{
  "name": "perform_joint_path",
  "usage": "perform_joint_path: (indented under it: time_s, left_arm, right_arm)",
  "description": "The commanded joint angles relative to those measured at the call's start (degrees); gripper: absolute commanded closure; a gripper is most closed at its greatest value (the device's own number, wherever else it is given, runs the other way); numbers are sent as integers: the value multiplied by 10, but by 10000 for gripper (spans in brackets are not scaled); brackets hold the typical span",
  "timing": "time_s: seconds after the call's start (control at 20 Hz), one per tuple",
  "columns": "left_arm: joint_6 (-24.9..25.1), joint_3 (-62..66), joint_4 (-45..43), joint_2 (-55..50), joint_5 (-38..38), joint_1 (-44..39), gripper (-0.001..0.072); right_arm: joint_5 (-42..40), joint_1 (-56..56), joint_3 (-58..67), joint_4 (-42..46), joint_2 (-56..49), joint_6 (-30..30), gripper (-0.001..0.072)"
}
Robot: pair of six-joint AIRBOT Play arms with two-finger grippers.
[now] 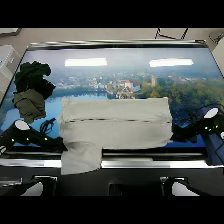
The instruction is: Fold the clothes and pants, and hang the long-sleeved shirts on hangers.
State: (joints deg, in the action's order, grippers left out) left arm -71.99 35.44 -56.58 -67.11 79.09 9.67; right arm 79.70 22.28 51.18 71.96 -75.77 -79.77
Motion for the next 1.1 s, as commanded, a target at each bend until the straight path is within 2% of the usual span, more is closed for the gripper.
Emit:
perform_joint_path:
  time_s: [0.0,0.2,0.35,0.45,0.75,0.9,0.95,1.0,1.05]
  left_arm:
    - [-45,110,-6,11,-22,-3,675]
    - [-67,243,-6,-54,-76,-8,674]
    - [-81,347,-5,-144,-81,-8,674]
    - [-82,408,2,-200,-85,-9,674]
    - [-82,491,56,-318,-134,-30,674]
    - [-89,490,56,-357,-120,-42,672]
    - [-95,491,56,-361,-116,-41,647]
    - [-95,491,56,-360,-113,-38,516]
    - [-95,492,56,-355,-107,-31,280]
  right_arm:
    - [16,-28,98,-12,3,-26,677]
    - [-50,-90,229,37,-66,-82,676]
    - [-51,-93,311,52,-150,-117,676]
    - [-64,-93,346,51,-193,-117,675]
    - [-129,-93,355,5,-249,-130,673]
    - [-138,-93,355,-3,-258,-145,671]
    - [-135,-93,355,-5,-257,-148,626]
    - [-125,-89,359,-3,-255,-156,448]
    - [-111,-83,364,-2,-252,-156,186]
